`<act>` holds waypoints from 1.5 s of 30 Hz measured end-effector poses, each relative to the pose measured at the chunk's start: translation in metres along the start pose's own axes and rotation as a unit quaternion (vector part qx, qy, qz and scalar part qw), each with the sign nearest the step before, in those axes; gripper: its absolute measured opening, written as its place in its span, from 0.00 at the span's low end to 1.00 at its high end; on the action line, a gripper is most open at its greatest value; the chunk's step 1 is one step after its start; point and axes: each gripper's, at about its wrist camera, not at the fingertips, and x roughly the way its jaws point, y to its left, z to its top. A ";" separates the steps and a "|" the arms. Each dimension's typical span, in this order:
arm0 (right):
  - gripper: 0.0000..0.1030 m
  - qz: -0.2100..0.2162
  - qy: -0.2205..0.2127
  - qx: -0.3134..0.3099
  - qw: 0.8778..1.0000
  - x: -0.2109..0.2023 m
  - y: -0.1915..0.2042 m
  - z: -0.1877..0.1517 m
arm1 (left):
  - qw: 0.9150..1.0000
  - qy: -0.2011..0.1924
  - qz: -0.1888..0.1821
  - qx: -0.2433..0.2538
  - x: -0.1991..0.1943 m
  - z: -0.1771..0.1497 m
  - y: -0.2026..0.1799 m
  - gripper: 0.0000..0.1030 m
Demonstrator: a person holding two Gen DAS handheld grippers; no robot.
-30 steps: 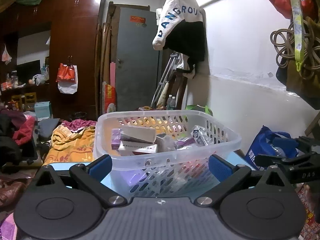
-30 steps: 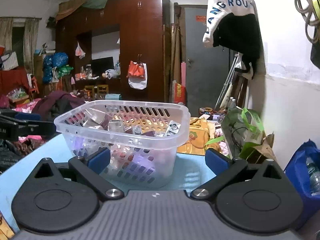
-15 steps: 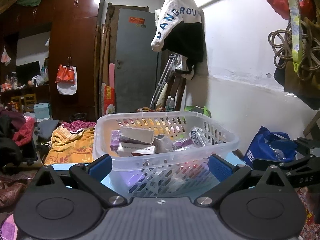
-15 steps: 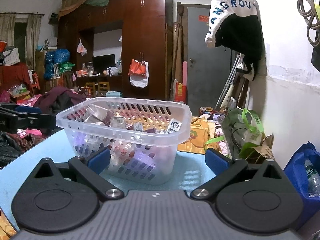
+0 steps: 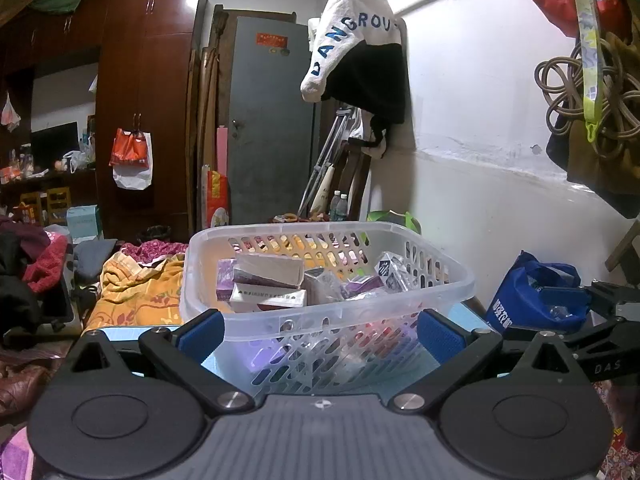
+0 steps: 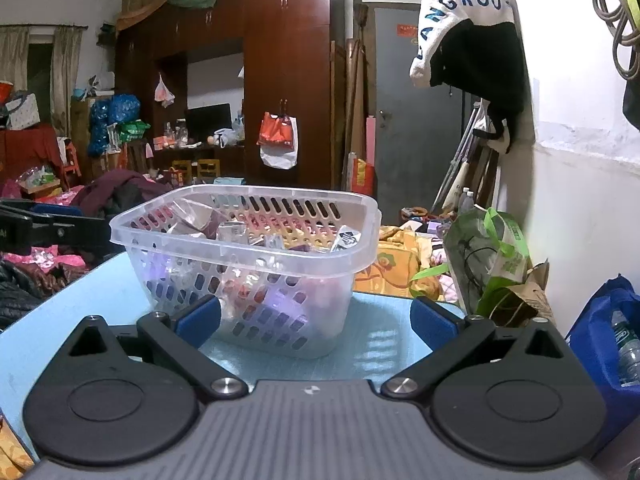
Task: Organize objects
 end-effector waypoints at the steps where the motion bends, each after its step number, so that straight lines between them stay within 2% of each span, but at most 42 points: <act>1: 1.00 0.002 -0.002 0.001 1.000 -0.001 0.000 0.000 | 1.000 0.000 0.000 0.000 0.000 0.000 0.000 1.00; 45: 1.00 -0.003 -0.008 -0.002 1.000 -0.005 -0.002 -0.003 | 1.000 0.006 0.003 -0.003 0.006 -0.002 -0.003 1.00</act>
